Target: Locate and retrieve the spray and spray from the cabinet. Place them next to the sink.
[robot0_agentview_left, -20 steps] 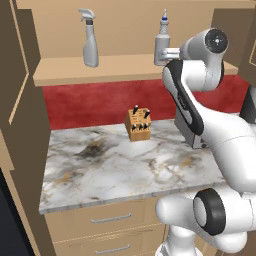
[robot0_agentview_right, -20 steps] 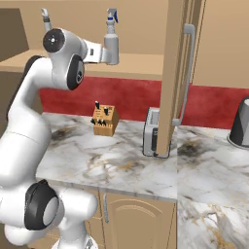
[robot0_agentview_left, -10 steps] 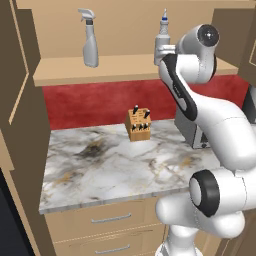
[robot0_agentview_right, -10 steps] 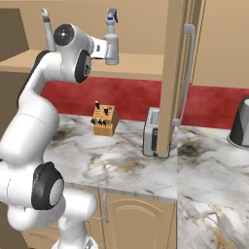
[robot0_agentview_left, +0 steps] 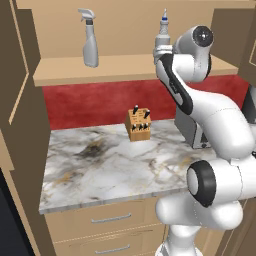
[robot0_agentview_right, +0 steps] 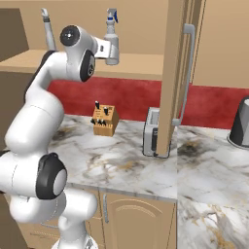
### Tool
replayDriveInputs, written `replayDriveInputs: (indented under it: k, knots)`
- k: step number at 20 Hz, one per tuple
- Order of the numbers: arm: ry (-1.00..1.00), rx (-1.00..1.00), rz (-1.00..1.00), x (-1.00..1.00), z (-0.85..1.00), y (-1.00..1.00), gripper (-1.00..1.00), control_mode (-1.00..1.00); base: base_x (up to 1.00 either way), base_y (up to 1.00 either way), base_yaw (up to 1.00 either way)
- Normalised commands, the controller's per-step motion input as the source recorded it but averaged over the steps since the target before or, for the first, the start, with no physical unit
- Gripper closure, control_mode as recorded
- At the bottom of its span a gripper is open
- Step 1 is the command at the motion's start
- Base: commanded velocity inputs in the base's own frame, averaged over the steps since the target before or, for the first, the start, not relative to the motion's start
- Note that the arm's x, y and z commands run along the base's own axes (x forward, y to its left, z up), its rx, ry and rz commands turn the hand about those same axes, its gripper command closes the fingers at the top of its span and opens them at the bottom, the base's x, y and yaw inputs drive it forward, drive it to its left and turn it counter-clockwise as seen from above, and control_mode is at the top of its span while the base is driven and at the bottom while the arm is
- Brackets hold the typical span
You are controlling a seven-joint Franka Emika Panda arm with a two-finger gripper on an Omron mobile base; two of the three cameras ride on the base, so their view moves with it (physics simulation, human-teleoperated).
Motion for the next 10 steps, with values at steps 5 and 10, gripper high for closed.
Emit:
replayDriveInputs:
  k: [5, 10]
  knots:
    - [0.0, 0.0, 0.0, 0.29, -0.04, 0.0, -1.0, -1.0, 0.0, 0.0, 0.0]
    - [0.01, -0.01, 0.0, 0.3, 0.0, 0.0, -1.0, -1.0, 0.0, 0.0, 0.0]
